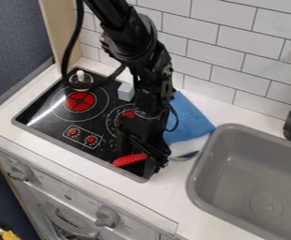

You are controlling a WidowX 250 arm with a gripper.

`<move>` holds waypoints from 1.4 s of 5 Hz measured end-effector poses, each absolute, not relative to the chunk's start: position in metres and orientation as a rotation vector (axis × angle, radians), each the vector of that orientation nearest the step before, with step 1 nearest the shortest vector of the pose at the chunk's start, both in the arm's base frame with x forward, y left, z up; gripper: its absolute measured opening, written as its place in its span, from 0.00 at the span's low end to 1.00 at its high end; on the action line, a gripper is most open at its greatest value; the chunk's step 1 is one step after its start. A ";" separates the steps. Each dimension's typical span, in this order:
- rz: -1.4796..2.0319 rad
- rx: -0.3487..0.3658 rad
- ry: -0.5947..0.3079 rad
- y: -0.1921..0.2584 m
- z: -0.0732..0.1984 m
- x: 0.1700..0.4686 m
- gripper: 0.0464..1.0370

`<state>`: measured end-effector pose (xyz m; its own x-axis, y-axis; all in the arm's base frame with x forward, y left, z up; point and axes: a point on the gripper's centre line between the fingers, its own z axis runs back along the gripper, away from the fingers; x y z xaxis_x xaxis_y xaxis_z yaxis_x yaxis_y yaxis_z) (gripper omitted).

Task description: Move the red spoon to the right burner

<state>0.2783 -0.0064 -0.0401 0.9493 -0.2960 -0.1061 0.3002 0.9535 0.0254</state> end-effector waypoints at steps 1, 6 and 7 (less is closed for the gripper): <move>-0.292 0.064 0.103 -0.010 -0.042 0.280 0.68; -0.315 0.011 0.082 -0.042 -0.039 0.272 0.40; -0.389 -0.029 0.054 -0.067 -0.026 0.270 0.37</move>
